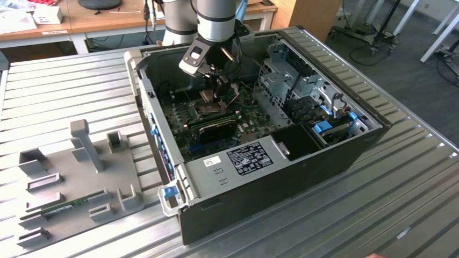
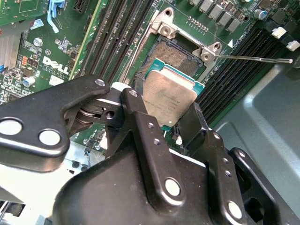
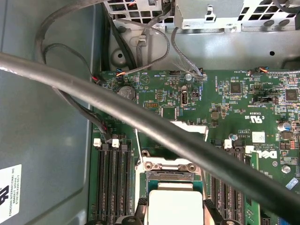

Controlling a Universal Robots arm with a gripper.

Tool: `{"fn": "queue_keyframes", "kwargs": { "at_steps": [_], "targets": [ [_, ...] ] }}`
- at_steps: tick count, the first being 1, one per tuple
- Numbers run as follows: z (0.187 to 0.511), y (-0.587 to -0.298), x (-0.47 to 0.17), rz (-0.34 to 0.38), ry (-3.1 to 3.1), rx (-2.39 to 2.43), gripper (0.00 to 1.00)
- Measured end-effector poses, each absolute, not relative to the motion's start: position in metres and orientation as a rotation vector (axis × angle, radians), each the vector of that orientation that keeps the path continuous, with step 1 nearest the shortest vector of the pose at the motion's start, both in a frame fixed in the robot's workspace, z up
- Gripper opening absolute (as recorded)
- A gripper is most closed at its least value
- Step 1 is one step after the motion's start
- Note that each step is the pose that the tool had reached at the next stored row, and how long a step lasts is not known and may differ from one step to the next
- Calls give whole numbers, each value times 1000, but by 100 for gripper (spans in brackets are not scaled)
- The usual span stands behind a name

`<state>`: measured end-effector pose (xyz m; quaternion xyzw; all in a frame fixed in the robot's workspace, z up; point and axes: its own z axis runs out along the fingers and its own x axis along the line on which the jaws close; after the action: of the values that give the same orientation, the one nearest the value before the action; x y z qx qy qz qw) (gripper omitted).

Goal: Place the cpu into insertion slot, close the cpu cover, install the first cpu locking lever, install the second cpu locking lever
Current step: 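Place the cpu into insertion slot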

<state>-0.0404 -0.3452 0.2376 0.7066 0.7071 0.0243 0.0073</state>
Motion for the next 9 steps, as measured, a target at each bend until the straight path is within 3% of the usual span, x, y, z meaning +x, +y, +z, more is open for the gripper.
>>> {"fn": "queue_keyframes", "kwargs": {
  "at_steps": [9],
  "targets": [
    [233, -345, -41, 76, 2211, 2210, 54]
  ]
}}
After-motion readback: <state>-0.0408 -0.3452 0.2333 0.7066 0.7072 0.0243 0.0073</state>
